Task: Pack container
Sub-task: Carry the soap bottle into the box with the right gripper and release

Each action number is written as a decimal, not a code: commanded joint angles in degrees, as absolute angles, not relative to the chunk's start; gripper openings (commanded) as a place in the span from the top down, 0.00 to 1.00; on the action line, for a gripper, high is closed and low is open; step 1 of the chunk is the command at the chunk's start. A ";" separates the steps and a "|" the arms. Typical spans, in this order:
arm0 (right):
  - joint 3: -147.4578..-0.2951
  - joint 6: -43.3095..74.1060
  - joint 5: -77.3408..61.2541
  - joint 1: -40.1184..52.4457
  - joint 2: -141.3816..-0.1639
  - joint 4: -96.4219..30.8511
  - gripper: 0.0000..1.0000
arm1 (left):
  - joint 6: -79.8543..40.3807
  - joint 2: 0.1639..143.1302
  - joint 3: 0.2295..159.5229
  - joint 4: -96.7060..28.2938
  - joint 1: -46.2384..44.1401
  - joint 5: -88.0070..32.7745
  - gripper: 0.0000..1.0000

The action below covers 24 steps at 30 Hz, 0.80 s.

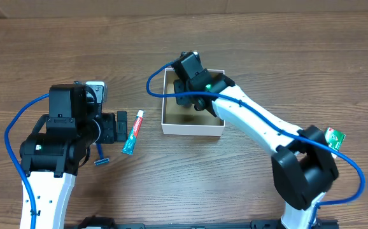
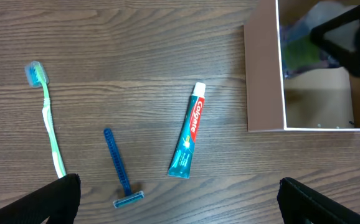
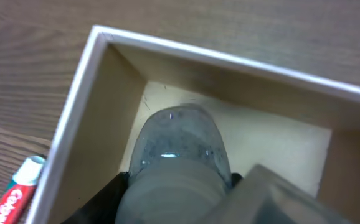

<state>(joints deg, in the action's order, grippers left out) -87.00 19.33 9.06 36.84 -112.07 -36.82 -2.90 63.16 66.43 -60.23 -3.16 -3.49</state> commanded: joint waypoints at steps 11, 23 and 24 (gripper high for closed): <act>-88.86 19.29 8.95 36.91 -110.37 -37.06 0.00 | -3.46 63.26 67.72 -60.20 -3.40 -4.54 0.00; -88.90 37.43 30.81 31.18 -88.51 -55.42 0.00 | -3.44 63.26 67.72 -60.18 -3.40 -4.51 0.00; -88.90 42.30 30.30 27.03 -85.69 -58.87 0.00 | -3.44 63.26 67.72 -60.18 -3.40 -4.51 0.00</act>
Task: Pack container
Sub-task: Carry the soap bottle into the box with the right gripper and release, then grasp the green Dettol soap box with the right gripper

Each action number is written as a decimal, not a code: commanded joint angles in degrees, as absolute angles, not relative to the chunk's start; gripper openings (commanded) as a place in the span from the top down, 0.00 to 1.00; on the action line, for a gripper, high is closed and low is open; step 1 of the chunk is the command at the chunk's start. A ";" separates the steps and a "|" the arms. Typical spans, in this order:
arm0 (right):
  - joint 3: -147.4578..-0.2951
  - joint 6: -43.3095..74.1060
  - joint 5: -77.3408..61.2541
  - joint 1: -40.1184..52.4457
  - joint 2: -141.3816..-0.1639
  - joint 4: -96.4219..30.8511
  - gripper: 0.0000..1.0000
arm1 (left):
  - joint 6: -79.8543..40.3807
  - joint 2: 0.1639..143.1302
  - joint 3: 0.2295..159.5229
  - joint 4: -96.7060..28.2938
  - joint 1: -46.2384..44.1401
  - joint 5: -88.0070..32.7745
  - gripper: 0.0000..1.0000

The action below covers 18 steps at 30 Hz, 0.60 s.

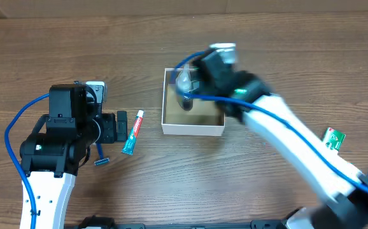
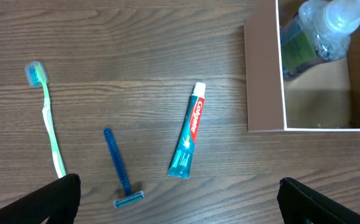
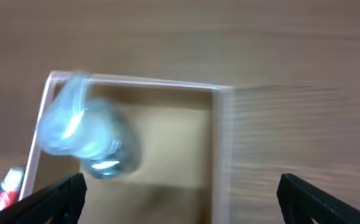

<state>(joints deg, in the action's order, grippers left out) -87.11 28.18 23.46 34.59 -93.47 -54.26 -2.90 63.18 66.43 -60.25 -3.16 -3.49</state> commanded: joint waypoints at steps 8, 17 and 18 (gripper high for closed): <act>-87.11 37.98 12.32 -9.69 -84.05 -70.91 0.00 | -3.44 63.26 67.72 -60.14 -3.40 -4.54 0.00; -68.36 24.51 3.42 -31.73 -91.26 -61.73 0.00 | -3.44 63.26 67.72 -60.07 -3.40 -4.54 0.00; -66.32 22.02 3.38 -32.60 -91.81 -59.77 0.00 | -3.44 63.26 67.72 -59.99 -3.40 -4.54 0.00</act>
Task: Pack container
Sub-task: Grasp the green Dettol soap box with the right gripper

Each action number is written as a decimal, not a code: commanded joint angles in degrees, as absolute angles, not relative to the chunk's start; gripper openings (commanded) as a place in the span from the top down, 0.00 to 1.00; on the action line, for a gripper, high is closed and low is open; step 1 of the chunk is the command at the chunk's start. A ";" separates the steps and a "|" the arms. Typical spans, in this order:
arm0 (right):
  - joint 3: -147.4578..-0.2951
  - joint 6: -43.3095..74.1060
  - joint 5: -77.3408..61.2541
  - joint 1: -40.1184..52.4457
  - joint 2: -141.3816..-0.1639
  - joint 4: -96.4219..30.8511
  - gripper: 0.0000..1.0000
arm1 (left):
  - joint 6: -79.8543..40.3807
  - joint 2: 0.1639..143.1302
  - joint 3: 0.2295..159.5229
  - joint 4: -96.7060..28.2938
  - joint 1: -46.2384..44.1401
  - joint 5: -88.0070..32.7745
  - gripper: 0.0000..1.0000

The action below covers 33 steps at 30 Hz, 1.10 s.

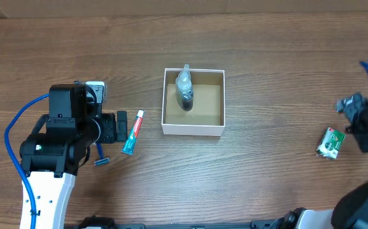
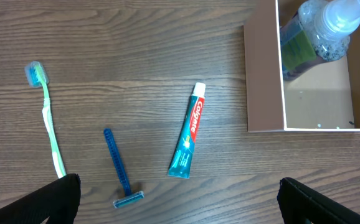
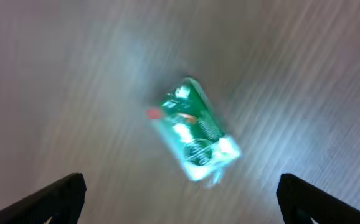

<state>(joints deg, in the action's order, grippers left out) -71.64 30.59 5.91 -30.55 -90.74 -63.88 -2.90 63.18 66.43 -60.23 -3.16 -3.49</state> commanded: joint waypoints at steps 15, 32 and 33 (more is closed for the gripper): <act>-61.08 11.92 0.23 -33.93 -104.03 -49.19 0.00 | -3.46 63.26 67.72 -60.18 -3.40 -4.56 0.00; -58.57 10.41 -2.92 -33.91 -104.86 -46.13 0.00 | -3.46 63.26 67.72 -60.25 -3.40 -4.56 0.00; -58.57 10.41 -2.94 -33.91 -104.86 -46.13 0.00 | -3.46 63.26 67.72 -60.27 -3.40 -4.56 0.00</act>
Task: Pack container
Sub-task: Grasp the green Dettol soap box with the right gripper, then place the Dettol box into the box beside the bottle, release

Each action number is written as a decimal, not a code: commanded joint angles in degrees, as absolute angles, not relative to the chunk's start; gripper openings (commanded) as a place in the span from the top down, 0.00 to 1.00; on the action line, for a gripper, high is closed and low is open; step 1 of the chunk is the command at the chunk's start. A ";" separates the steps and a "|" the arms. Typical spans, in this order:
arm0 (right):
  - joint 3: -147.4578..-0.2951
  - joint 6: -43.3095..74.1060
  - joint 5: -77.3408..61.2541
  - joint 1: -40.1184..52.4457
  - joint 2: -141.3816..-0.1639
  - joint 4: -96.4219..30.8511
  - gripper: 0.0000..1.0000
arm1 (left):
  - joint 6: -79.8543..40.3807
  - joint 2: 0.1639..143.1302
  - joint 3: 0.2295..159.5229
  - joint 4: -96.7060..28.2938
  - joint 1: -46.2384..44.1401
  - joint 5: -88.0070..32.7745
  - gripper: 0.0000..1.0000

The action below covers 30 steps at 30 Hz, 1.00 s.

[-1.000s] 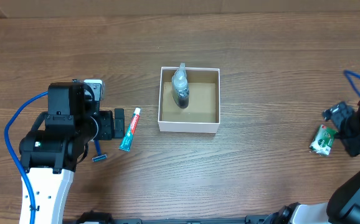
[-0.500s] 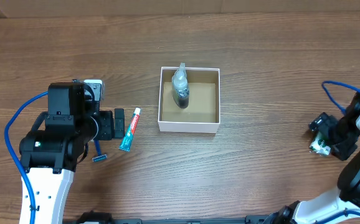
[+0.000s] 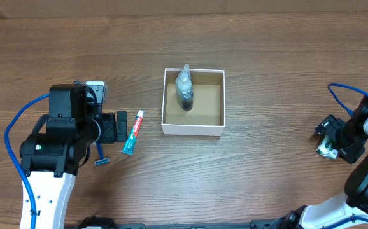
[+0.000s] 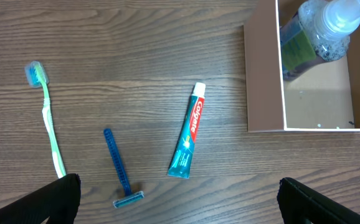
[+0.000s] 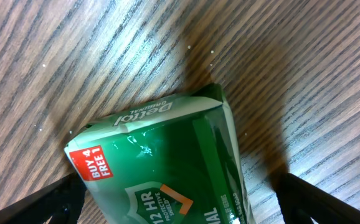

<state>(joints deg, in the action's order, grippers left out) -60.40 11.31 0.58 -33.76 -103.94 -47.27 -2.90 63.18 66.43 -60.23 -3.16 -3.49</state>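
The white box (image 3: pixel 193 130) stands mid-table with a clear bottle (image 3: pixel 184 86) leaning in its far left corner. The bottle (image 4: pixel 320 28) and the box (image 4: pixel 266 74) also show in the left wrist view. A green soap pack (image 5: pixel 167 162) lies flat at the far right, only its edge (image 3: pixel 326 152) showing from overhead. My right gripper (image 5: pixel 180 208) is open, low over the pack, a finger on either side of it. A toothpaste tube (image 4: pixel 189 132), a blue razor (image 4: pixel 119 168) and a green toothbrush (image 4: pixel 48 118) lie left of the box. My left gripper (image 4: pixel 179 202) hangs open above them, holding nothing.
The right arm (image 3: pixel 362 130) reaches in from the right edge with its blue cable looping above it. The left arm's body (image 3: pixel 60 133) covers the toothbrush from overhead. Bare wood lies between the box and the soap pack.
My right gripper was higher, with the whole soap pack small in its view. Now it is down close, open, with the pack between its fingers. The left arm and left-side items are unchanged.
My right gripper first held the bottle down inside the box. Then it was open and clear of the box, the bottle left leaning in the far left corner. Then it hung over the soap pack at the far right, and now straddles it.
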 commanded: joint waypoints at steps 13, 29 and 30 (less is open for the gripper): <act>-58.57 10.44 -6.22 -33.91 -104.86 -45.08 0.48 | -3.46 63.26 67.72 -60.20 -3.40 -4.54 0.00; -71.75 11.86 -12.82 -33.47 -104.29 -57.74 0.96 | -3.46 63.26 67.72 -60.18 -3.40 -4.54 0.00; -73.82 11.16 -13.82 -33.06 -103.88 -59.53 0.96 | -3.46 63.26 67.72 -60.18 -3.40 -4.54 0.00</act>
<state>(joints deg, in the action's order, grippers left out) -65.93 11.73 -8.60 -33.98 -104.66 -56.99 -2.90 63.18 66.43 -60.23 -3.16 -3.49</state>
